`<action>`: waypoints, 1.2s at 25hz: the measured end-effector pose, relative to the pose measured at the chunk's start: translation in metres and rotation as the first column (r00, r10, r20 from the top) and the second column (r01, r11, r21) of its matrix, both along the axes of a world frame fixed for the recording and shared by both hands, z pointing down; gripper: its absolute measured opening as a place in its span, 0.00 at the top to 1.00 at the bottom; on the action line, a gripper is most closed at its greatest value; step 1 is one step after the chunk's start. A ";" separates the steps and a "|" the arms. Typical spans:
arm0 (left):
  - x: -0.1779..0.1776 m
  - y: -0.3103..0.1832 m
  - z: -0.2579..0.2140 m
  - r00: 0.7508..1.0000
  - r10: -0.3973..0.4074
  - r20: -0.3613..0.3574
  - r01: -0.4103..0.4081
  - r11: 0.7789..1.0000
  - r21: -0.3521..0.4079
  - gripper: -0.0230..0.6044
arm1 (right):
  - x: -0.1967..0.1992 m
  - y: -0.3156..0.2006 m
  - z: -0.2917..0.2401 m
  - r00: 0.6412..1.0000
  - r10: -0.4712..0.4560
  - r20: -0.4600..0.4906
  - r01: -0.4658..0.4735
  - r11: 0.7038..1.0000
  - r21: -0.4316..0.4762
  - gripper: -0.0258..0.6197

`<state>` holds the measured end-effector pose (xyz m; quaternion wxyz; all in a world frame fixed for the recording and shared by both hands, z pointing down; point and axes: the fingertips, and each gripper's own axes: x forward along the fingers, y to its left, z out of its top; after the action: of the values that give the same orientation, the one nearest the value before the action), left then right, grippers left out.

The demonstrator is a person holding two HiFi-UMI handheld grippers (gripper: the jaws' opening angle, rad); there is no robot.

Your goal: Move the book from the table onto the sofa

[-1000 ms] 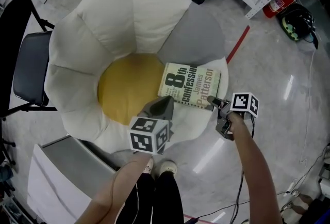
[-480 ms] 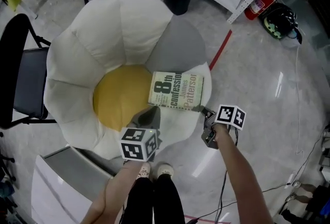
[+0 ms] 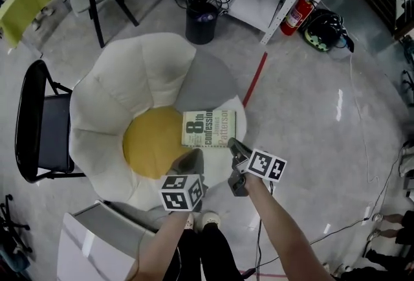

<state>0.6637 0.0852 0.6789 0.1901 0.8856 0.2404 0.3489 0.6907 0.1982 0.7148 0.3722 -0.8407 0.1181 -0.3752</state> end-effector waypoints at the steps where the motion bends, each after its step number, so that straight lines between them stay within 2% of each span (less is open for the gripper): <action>1: 0.000 0.002 -0.011 1.000 0.002 -0.008 -0.002 1.000 -0.006 0.95 | 0.001 -0.002 -0.015 1.000 0.007 -0.028 -0.007 1.000 0.004 0.94; 4: 0.001 0.006 -0.046 0.999 0.019 -0.039 -0.019 1.000 -0.009 0.95 | 0.001 -0.007 -0.060 0.994 0.014 -0.112 -0.013 1.000 0.013 0.94; 9: 0.001 0.001 -0.118 0.994 0.036 -0.107 -0.037 0.999 -0.003 0.95 | -0.008 -0.010 -0.144 0.969 0.075 -0.234 -0.056 0.995 0.086 0.94; 13: -0.004 -0.007 -0.173 0.983 0.061 -0.173 -0.059 0.998 0.016 0.95 | -0.024 -0.018 -0.212 0.944 0.060 -0.323 -0.041 0.997 0.066 0.94; 18: -0.037 -0.012 -0.227 0.975 0.070 -0.211 -0.072 0.997 0.001 0.95 | -0.066 -0.030 -0.284 0.916 0.031 -0.401 -0.018 0.999 0.035 0.94; 24: -0.088 -0.006 -0.278 0.962 0.100 -0.254 -0.107 0.994 -0.012 0.95 | -0.118 -0.037 -0.336 0.897 -0.004 -0.441 -0.014 0.999 -0.036 0.94; 30: -0.117 -0.009 -0.281 0.965 0.104 -0.242 -0.114 0.993 -0.029 0.95 | -0.141 -0.036 -0.338 0.900 0.024 -0.435 -0.040 0.999 -0.029 0.94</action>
<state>0.5464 0.0764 0.3981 0.1590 0.9025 0.3175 0.2439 0.5496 0.1621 0.3771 0.3270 -0.9117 0.1773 -0.1745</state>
